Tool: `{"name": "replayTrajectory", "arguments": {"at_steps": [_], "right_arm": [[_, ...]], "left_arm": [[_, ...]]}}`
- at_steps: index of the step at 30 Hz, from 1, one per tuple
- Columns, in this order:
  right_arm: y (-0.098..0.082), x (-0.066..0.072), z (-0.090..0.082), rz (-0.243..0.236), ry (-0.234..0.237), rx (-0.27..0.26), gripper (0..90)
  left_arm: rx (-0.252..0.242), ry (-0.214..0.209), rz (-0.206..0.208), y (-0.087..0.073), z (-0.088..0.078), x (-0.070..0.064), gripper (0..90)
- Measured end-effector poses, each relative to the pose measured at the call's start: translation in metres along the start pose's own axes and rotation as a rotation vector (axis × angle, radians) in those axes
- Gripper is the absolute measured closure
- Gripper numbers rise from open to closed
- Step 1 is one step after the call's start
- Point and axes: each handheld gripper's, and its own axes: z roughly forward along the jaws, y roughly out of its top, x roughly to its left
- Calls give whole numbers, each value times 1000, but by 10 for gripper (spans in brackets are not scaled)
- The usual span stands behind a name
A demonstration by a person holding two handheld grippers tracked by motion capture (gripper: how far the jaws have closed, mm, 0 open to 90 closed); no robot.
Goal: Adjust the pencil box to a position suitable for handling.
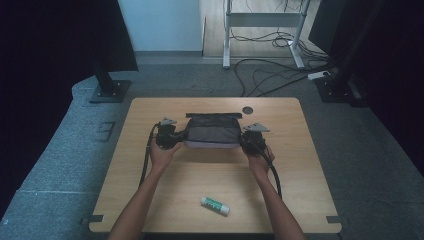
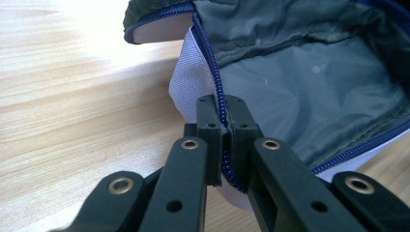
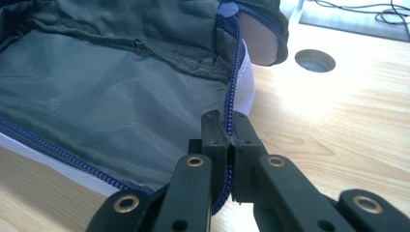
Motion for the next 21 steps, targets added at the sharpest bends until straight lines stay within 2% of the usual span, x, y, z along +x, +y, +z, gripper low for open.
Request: {"name": "replayTrajectory", "arguments": {"at_steps": [9,14,21], "right_arm": [[2,7,-8,-9,17,-22,862],[2,11,-16,-8,22,-52,862],[-4,13,-24,-7,36,-65,862]], "left_arm": [[-19,-17,12,-3,-14,0,869],[-36,-29,19,-3,-21,-2,869],[-41,-40,54,-5,-31,-8,866]]}}
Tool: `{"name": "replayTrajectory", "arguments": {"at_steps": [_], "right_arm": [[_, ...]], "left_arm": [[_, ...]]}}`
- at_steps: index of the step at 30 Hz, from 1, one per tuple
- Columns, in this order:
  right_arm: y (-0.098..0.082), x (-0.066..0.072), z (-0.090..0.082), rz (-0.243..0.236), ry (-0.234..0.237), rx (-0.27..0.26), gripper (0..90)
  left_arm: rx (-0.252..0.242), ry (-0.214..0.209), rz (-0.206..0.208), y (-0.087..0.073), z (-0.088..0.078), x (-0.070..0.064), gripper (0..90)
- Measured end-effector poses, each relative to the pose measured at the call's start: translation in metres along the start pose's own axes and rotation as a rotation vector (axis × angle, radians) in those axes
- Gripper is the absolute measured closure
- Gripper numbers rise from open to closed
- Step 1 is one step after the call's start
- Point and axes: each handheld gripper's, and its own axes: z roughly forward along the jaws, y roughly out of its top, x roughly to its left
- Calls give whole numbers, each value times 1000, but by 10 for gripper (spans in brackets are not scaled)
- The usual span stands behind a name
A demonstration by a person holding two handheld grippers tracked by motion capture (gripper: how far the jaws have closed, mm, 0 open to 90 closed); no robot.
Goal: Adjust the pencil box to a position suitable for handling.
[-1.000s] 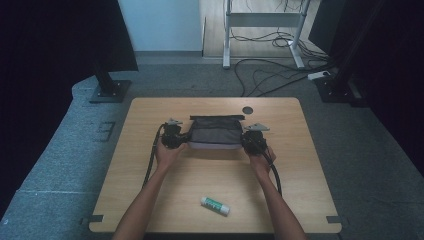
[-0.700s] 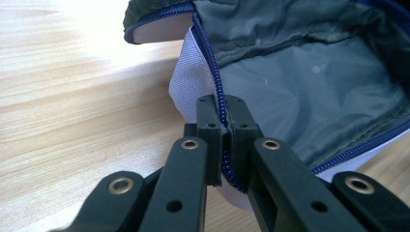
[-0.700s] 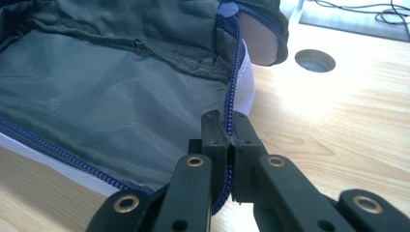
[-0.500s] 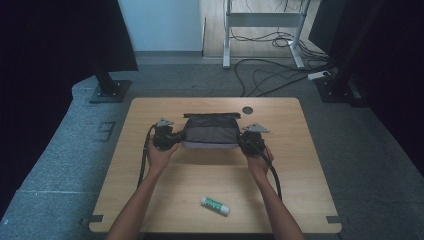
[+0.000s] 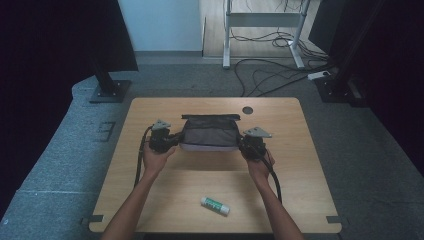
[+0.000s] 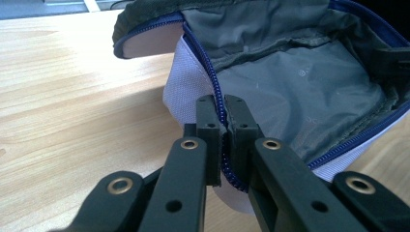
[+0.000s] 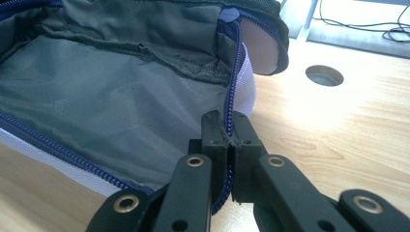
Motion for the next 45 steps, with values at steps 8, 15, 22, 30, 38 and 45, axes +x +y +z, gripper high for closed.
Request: {"name": "replayTrajectory", "arguments": {"at_steps": [8,15,22,30,38,45], "right_arm": [[-8,5,-12,-22,10,-12,861],[-19,10,-20,-27,26,-6,860],[-31,16,-27,-34,33,9,860],[-53,20,-29,-50,41,34,856],[-69,21,-22,-81,40,96,830],[-74,20,-19,-98,37,132,801]], "left_arm": [[-16,-17,12,-10,-10,-7,865],[-11,-38,10,-23,-14,-10,863],[-14,-57,12,-37,-19,-13,860],[41,-59,21,-55,-12,-15,858],[87,-71,-1,-69,-1,-14,839],[121,-84,-12,-75,3,-13,775]]}}
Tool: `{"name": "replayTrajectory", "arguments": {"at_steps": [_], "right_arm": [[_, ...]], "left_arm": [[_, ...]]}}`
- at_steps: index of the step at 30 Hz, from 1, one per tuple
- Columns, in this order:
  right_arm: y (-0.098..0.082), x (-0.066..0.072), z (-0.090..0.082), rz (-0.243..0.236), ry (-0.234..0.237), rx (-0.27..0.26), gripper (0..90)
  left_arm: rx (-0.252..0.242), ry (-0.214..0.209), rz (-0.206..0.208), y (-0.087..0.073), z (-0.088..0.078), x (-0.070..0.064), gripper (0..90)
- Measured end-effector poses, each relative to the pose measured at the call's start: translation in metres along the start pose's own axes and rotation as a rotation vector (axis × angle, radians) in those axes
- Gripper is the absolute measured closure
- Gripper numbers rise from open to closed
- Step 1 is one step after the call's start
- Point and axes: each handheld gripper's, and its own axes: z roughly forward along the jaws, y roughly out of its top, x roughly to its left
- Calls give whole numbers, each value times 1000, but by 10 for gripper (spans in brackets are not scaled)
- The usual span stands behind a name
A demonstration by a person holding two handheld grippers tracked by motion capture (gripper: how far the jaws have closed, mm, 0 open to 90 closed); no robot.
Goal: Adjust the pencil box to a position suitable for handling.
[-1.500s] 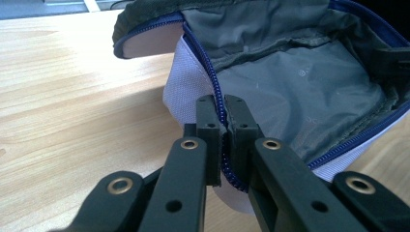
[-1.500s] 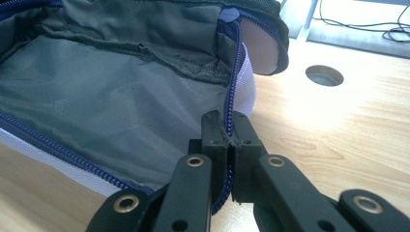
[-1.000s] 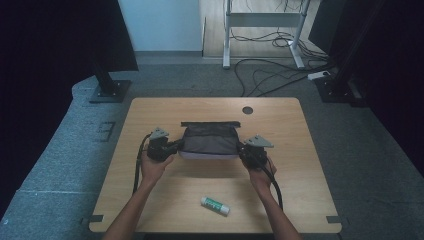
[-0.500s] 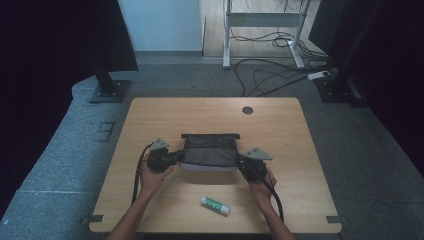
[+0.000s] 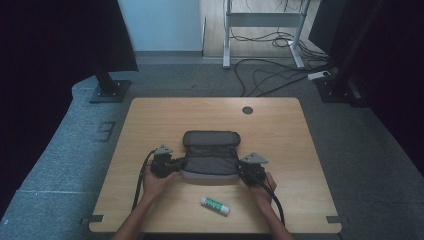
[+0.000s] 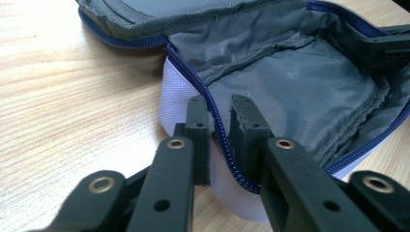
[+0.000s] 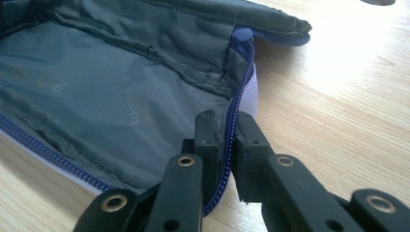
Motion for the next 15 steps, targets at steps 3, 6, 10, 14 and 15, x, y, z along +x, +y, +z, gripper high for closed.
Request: {"name": "replayTrajectory", "arguments": {"at_steps": [3,6,10,14,15], "right_arm": [[-1,0,0,-2,1,-2,772],[0,-1,-1,0,13,-15,634],[1,-5,-6,15,19,-51,496],[2,-9,-14,39,34,-93,455],[3,-10,-16,38,39,-99,449]], "left_arm": [[-5,13,-8,0,0,0,694],[-5,29,-31,1,0,2,517],[-17,41,-54,2,-3,5,383],[-41,50,-62,1,-9,7,347],[-48,50,-65,0,-11,7,347]]}}
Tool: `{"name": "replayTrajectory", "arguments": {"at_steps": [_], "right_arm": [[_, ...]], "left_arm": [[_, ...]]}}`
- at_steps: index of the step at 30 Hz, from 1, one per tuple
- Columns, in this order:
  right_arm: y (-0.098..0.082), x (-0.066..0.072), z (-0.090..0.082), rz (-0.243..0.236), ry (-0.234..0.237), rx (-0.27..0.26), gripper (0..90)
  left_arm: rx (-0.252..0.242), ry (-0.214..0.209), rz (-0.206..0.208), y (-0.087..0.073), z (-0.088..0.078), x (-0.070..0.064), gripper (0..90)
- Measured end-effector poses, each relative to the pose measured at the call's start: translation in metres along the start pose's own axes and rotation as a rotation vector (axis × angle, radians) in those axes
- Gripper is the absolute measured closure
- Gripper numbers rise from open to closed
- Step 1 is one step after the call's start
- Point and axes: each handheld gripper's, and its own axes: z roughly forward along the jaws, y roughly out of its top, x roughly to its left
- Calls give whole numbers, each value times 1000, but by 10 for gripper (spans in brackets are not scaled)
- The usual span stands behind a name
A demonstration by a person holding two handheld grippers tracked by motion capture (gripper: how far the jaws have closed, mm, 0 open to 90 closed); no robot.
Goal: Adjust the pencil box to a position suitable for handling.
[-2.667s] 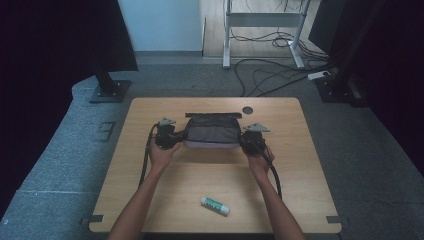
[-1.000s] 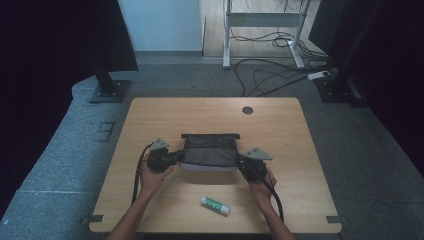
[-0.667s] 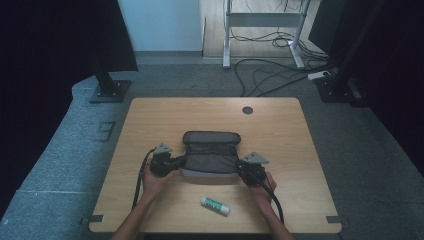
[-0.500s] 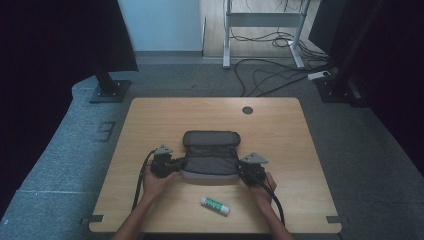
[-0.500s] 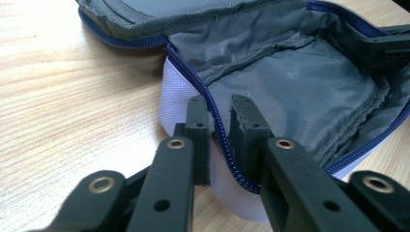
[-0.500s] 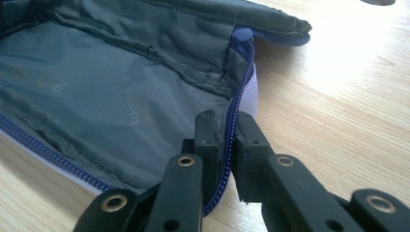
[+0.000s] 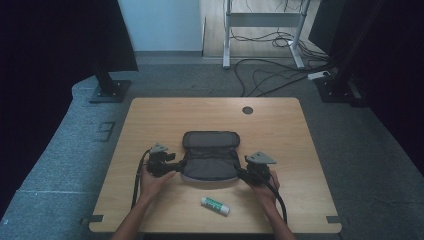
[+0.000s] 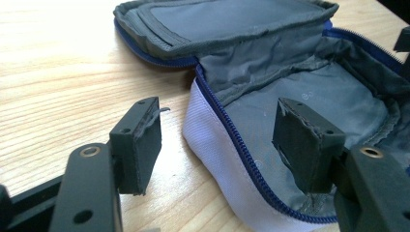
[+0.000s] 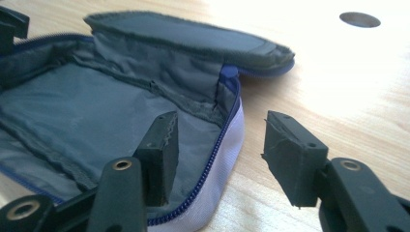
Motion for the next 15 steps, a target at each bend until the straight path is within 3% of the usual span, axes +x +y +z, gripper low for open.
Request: {"name": "replayTrajectory", "arguments": {"at_steps": [4,11,15], "right_arm": [[-1,-1,-10,1,31,-28,444],[-4,5,-23,-22,68,-39,441],[-7,9,-30,-40,103,-36,436]], "left_arm": [[-9,1,6,-2,-8,1,348],[5,48,51,-10,-21,-2,334],[-4,47,50,-16,-27,-2,333]]}}
